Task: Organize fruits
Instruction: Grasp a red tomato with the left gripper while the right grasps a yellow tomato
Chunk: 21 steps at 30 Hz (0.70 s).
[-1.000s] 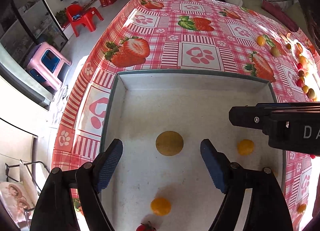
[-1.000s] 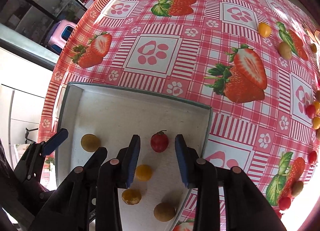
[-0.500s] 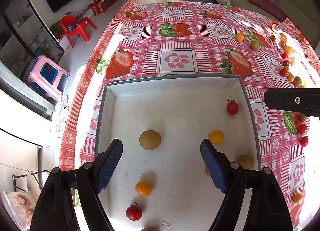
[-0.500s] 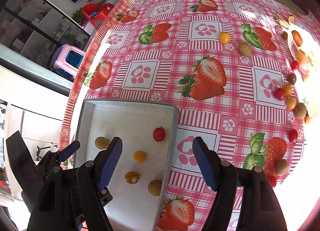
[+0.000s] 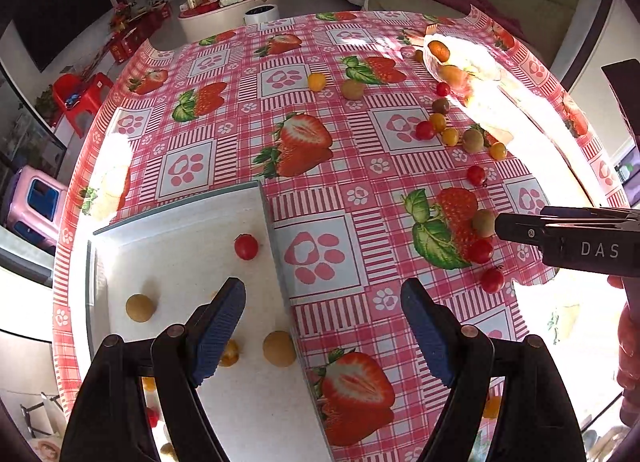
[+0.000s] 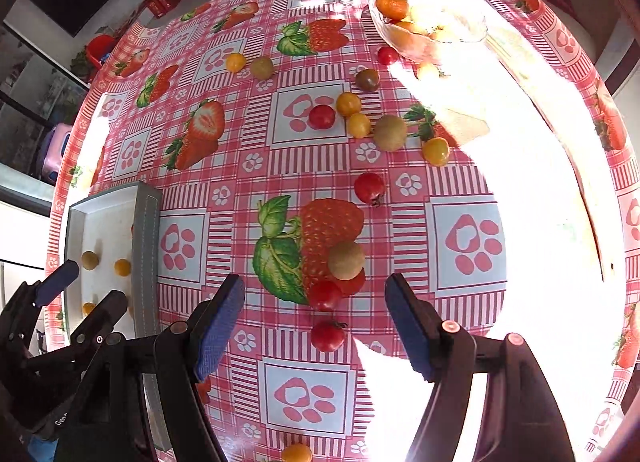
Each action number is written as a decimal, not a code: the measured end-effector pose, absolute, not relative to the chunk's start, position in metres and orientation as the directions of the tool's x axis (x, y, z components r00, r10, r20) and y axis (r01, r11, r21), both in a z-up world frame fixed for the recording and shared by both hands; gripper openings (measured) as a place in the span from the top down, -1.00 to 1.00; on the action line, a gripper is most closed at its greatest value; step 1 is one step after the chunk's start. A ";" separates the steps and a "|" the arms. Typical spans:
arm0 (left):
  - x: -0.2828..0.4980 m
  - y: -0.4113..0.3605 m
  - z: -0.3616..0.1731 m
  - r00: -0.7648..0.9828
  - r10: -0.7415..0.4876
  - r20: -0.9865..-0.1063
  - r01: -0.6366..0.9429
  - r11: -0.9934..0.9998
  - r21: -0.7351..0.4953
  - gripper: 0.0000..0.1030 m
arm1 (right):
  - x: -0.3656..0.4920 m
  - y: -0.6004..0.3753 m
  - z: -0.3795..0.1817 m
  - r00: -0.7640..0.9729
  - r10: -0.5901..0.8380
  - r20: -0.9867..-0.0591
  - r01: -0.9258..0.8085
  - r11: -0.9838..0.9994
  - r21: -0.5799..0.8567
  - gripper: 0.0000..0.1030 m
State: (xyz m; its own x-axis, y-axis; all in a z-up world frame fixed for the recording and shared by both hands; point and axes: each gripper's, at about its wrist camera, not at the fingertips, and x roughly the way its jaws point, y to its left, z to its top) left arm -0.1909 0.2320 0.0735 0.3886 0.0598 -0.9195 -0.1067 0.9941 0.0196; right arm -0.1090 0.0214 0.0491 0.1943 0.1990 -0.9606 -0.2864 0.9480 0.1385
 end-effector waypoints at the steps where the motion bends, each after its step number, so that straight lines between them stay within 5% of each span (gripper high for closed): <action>1: -0.187 0.224 0.072 0.385 0.045 -0.922 -0.097 0.995 0.008 -0.57 | -0.106 0.014 0.048 0.199 0.191 -0.961 -0.274 0.953 0.132 -0.48; 9: -0.159 0.170 0.053 0.360 -0.035 -0.932 -0.061 0.996 -0.061 -0.57 | -0.079 -0.028 0.039 0.208 0.169 -0.963 -0.229 0.966 0.120 -0.47; 21: -0.134 0.142 0.020 0.303 -0.041 -0.952 -0.075 0.995 -0.066 -0.57 | -0.043 -0.043 0.021 0.188 0.206 -0.960 -0.257 0.954 0.154 -0.19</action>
State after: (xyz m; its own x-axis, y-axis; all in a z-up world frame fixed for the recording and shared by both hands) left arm -0.1335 0.1422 0.0200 0.3034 -0.0405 -0.9520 -0.0750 0.9950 -0.0662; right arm -0.0430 -0.0425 0.0207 0.1885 0.2055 -0.9603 -0.2566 0.9542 0.1539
